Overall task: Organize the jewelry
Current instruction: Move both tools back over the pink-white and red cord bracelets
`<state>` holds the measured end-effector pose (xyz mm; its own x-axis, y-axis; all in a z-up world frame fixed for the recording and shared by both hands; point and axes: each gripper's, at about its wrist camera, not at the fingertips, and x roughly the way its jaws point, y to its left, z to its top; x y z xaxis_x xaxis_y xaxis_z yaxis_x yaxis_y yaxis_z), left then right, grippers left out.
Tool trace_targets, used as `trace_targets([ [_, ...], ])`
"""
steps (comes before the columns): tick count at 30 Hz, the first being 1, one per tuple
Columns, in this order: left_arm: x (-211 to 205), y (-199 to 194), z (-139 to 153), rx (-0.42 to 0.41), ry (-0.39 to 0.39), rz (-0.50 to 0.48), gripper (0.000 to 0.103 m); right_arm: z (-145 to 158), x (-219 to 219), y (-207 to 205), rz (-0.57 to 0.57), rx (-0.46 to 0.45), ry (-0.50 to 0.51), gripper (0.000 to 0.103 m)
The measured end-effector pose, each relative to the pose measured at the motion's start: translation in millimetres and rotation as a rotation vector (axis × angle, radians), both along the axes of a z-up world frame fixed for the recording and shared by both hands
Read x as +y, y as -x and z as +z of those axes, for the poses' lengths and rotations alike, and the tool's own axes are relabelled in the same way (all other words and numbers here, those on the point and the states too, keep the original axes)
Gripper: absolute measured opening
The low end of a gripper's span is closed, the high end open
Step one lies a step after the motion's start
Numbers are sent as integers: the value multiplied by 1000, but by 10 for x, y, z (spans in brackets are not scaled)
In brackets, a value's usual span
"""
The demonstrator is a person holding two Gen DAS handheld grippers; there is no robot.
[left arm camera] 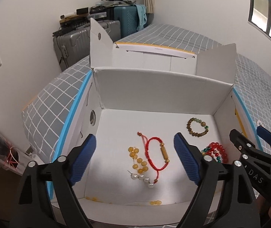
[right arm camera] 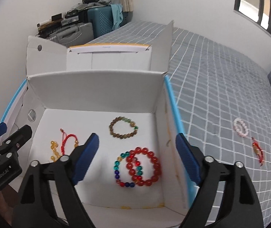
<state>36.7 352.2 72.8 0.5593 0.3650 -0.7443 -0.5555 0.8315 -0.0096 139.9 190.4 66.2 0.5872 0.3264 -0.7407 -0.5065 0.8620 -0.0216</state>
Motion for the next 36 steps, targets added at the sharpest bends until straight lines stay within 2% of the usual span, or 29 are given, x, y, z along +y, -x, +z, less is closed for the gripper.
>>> trace_targets([
  [9,-307,-112,132,-45,-25,-41,97,168,-376,-26,-46,-56,-23,91],
  [12,-472,-173,167,-50,-40,-73,97,222,-565,-65,-77,-66,-32,93],
  [19,-814,-317,210,-74,-34,-134,97,242,-994,-161,-144,-69,-8,93],
  [36,-1837,-812,84,-73,14,-334,97,185,-2314,-382,-354,-33,19,93],
])
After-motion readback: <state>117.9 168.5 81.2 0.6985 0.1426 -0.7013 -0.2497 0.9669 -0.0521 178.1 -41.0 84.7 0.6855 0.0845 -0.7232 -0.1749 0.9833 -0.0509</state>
